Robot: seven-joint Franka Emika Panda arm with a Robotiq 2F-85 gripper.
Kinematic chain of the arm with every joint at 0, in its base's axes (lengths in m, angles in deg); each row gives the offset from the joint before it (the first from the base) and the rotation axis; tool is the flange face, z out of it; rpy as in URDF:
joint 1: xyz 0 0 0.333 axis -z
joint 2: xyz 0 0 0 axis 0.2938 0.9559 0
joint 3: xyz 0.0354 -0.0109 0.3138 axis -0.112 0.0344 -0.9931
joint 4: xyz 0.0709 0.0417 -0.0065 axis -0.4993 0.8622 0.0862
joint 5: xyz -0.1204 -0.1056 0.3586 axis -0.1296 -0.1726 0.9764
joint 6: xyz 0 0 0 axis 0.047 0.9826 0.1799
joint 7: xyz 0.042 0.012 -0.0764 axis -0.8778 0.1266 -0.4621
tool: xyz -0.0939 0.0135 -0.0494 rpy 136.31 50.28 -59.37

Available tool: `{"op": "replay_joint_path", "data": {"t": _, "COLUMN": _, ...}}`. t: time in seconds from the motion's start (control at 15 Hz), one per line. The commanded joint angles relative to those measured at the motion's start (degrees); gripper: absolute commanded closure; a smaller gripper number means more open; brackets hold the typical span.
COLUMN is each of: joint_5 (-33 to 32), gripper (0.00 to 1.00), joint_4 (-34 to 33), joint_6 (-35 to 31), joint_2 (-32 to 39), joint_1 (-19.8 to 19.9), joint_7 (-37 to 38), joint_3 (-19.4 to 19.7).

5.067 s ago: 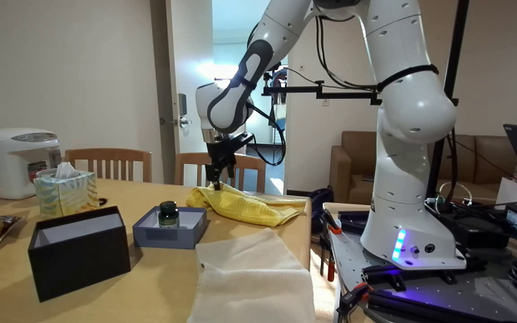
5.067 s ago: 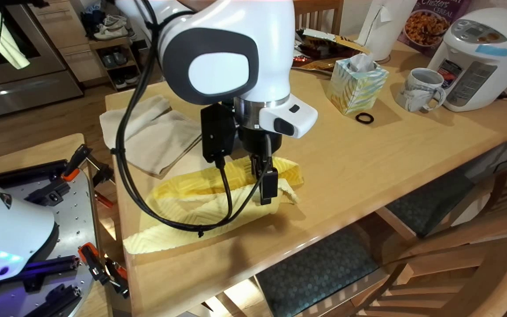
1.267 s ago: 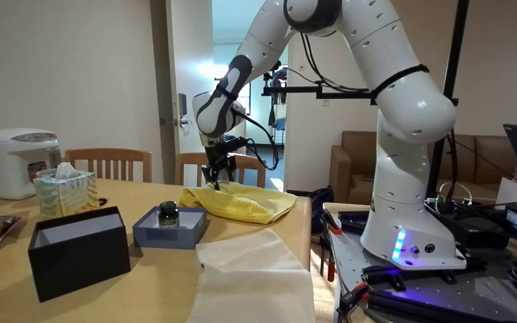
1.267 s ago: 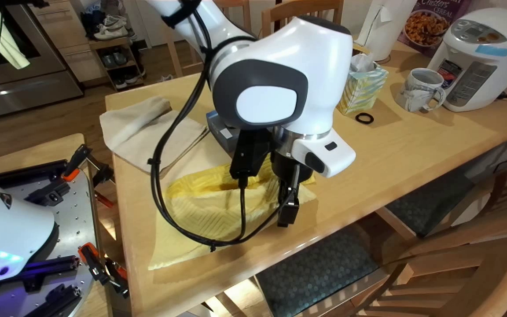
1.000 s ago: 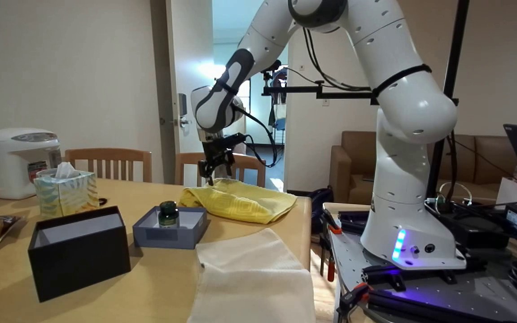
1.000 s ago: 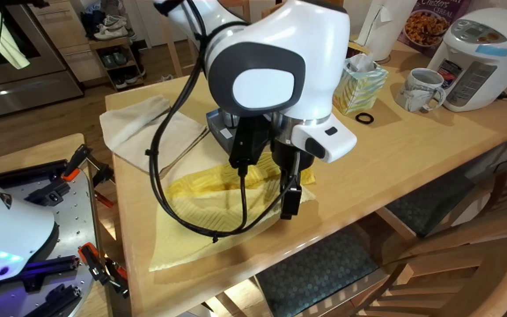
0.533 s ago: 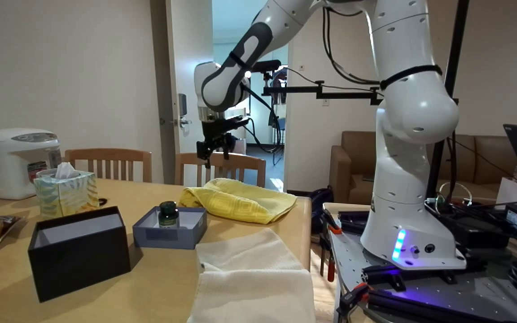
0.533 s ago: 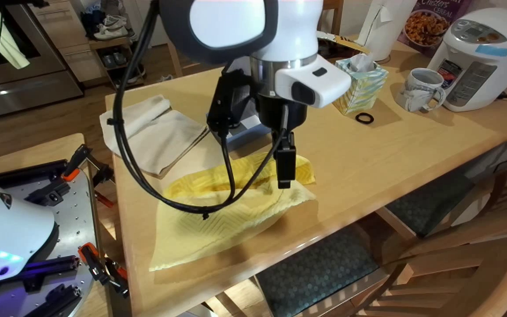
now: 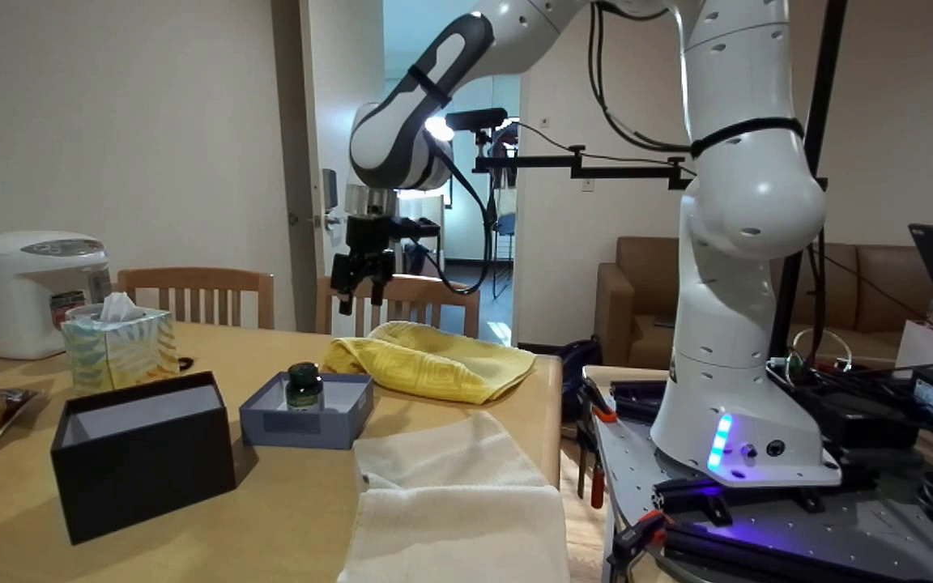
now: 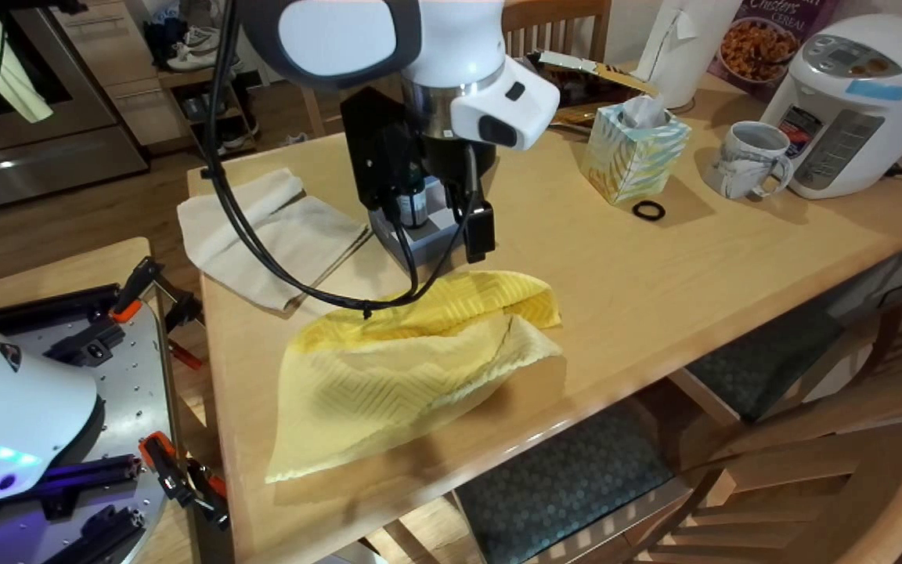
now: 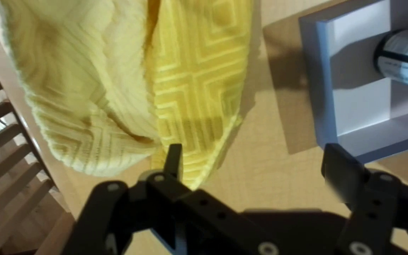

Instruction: Unfold the towel slightly on the table

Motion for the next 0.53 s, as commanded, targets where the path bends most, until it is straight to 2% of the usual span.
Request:
{"op": "replay_joint_path", "data": {"t": 0.0, "joint_5": 5.4, "gripper": 0.00, "joint_4": 0.8, "joint_6": -1.3, "joint_2": 0.7, "joint_1": 2.3, "joint_7": -8.6, "joint_3": -2.3}}
{"op": "replay_joint_path", "data": {"t": 0.2, "joint_5": 5.0, "gripper": 0.00, "joint_4": 0.5, "joint_6": -1.1, "joint_2": 1.7, "joint_1": 2.5, "joint_7": -10.0, "joint_3": -2.4}}
{"op": "replay_joint_path", "data": {"t": 0.47, "joint_5": 1.7, "gripper": 0.00, "joint_4": 0.1, "joint_6": -2.0, "joint_2": 3.1, "joint_1": 1.7, "joint_7": -6.3, "joint_3": -1.9}}
